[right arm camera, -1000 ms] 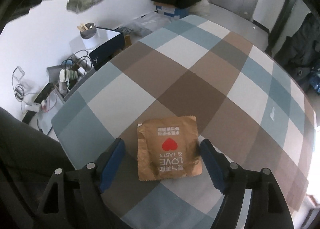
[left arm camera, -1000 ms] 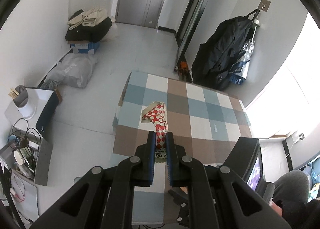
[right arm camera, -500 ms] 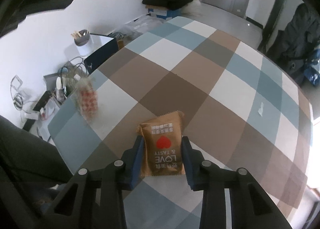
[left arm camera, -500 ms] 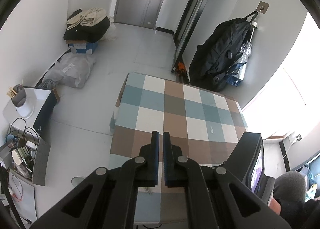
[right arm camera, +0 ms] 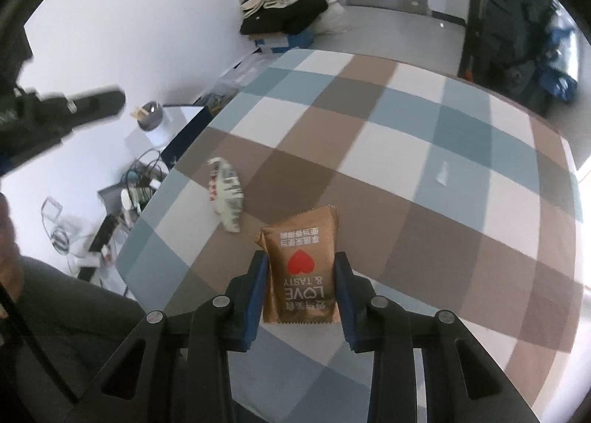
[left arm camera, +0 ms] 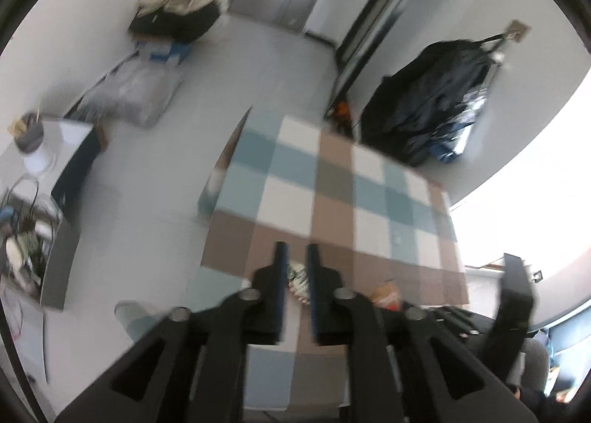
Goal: Collect trash
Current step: 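Grasp the red-white printed wrapper with the left gripper while right holds the packet, then carry the red-white wrapper and brown packet in both grippers over the bin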
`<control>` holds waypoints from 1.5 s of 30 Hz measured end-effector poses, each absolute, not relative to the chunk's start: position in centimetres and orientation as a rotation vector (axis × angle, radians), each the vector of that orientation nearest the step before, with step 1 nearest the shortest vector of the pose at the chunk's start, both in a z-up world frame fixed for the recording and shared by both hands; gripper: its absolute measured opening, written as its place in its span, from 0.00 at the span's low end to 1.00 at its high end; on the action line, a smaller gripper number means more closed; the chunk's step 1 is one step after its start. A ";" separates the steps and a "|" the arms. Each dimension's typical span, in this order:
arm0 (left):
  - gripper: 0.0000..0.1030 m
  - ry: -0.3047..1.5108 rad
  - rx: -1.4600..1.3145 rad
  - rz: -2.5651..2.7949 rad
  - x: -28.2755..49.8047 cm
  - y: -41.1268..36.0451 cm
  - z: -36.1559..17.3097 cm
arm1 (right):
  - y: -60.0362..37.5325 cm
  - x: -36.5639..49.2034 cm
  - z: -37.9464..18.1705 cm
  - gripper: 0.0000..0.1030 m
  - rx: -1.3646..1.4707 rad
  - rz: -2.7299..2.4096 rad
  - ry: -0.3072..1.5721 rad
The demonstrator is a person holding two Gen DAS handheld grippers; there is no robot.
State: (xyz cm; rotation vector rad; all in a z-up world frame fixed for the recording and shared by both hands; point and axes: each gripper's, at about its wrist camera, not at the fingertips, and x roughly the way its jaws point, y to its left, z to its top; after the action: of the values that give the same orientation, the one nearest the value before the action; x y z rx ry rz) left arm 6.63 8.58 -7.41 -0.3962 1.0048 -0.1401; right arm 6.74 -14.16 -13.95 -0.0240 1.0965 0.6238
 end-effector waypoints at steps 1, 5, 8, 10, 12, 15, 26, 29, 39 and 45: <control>0.25 1.028 -0.418 -0.145 7.0 8.5 -8.1 | -14.7 6.8 -13.9 0.33 -0.010 0.618 1.100; 0.33 1.112 -0.377 -0.112 8.3 7.0 -10.7 | -17.1 7.1 -13.2 0.33 0.034 0.604 1.071; 0.33 1.174 -0.352 -0.104 9.2 5.9 -12.5 | -18.8 7.5 -12.7 0.33 0.074 0.596 1.052; 0.33 1.204 -0.326 -0.081 9.6 5.2 -13.3 | -19.8 7.6 -12.5 0.33 0.089 0.591 1.043; 0.33 1.210 -0.296 -0.064 10.1 4.4 -13.7 | -20.6 7.7 -12.3 0.33 0.100 0.590 1.038; 0.33 1.205 -0.226 -0.014 10.5 3.7 -14.1 | -21.6 7.8 -12.2 0.33 0.109 0.590 1.030; 0.20 1.194 -0.025 0.016 8.6 1.2 -13.8 | -24.9 7.9 -11.2 0.33 0.180 0.581 1.010; 0.16 1.199 -0.056 0.021 8.7 1.4 -13.7 | -25.5 7.6 -10.4 0.33 0.197 0.579 0.989; 0.10 1.219 -0.146 -0.067 10.2 0.3 -13.3 | -27.8 6.6 -8.0 0.33 0.256 0.563 0.933; 0.09 1.207 -0.155 -0.112 9.7 -0.8 -11.9 | -29.8 6.0 -5.6 0.33 0.289 0.544 0.892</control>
State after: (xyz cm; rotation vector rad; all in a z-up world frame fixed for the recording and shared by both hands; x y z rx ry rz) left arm 9.69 -0.81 -11.88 -0.1554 1.2074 -0.1116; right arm 6.05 -29.82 -5.62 0.2887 0.8918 0.5437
